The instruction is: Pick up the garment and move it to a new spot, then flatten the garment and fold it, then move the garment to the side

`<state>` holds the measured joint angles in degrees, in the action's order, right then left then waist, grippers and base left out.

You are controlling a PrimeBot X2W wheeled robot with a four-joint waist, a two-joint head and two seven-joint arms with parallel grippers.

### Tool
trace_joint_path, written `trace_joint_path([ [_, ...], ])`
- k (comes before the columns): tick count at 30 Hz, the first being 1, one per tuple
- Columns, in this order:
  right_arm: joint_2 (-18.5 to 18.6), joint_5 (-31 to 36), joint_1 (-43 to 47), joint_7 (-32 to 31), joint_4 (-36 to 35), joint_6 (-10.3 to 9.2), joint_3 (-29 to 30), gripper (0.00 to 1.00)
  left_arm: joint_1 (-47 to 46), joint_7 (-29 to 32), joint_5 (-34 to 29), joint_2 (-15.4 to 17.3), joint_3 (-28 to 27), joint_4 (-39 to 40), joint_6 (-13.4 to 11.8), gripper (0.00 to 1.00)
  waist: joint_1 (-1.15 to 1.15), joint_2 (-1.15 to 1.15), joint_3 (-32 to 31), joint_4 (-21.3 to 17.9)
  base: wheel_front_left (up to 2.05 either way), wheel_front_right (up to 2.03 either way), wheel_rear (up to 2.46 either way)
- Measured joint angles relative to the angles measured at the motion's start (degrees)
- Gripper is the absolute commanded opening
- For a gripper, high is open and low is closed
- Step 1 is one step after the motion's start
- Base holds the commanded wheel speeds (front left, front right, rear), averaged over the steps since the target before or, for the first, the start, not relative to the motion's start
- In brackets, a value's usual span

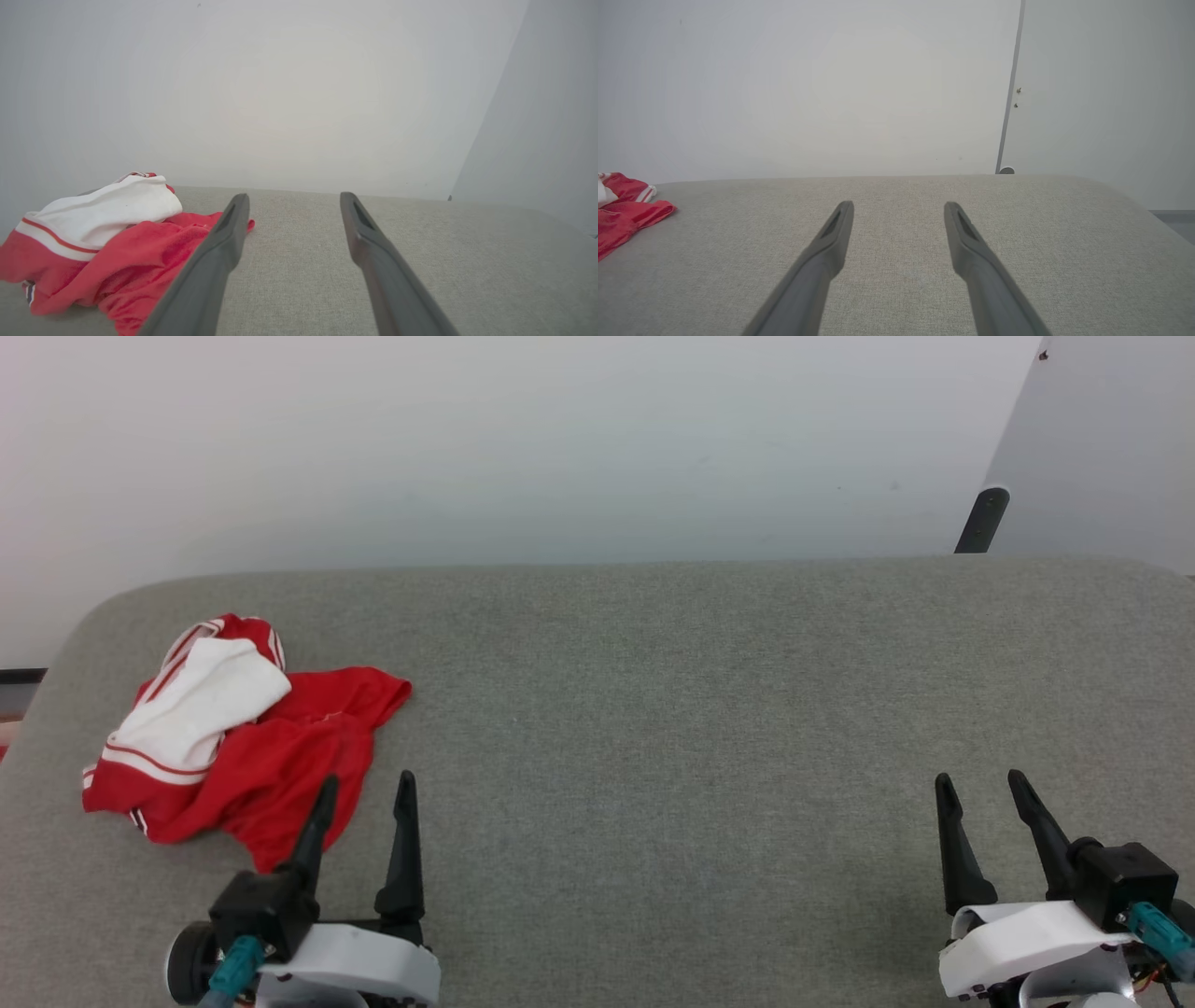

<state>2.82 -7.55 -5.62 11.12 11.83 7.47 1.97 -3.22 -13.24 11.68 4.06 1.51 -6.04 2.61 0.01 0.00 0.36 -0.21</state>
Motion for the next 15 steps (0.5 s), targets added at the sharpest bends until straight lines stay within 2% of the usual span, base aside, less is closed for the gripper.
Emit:
trace_joint_path([
  [15,0.0,6.5,0.0,1.5,-0.7,0.0,-0.1,1.0,0.0,-1.6,-5.6,-0.6,-1.1,-0.3,1.5,1.0,0.0,0.0,-0.1,-0.1,0.0,0.0,0.0],
])
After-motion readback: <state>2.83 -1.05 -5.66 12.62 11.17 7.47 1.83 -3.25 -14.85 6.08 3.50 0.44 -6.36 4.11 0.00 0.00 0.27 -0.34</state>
